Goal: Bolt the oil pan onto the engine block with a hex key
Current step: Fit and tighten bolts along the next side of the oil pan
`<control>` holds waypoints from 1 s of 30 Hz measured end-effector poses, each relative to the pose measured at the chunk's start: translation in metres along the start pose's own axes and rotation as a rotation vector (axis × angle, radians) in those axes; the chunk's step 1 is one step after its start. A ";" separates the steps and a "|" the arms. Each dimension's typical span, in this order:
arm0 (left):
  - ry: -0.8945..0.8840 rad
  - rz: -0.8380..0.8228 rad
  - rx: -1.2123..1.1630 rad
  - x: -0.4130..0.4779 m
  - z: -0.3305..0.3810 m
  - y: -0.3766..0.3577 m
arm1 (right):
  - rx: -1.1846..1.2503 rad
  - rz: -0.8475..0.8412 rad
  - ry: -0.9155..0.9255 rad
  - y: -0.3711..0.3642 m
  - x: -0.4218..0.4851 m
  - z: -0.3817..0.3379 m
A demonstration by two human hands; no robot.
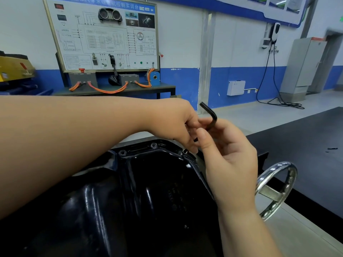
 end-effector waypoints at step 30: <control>-0.020 -0.043 -0.015 0.000 -0.001 -0.005 | -0.028 -0.016 0.053 -0.001 -0.001 0.001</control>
Point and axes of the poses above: each hand's wrist, its own x-axis towards the middle knuckle, its own y-axis out of the back of the hand, z = x × y, the point moved 8 cm from there along x, towards the middle knuckle, and after that the axes turned 4 degrees about x, right-handed, at the moved point
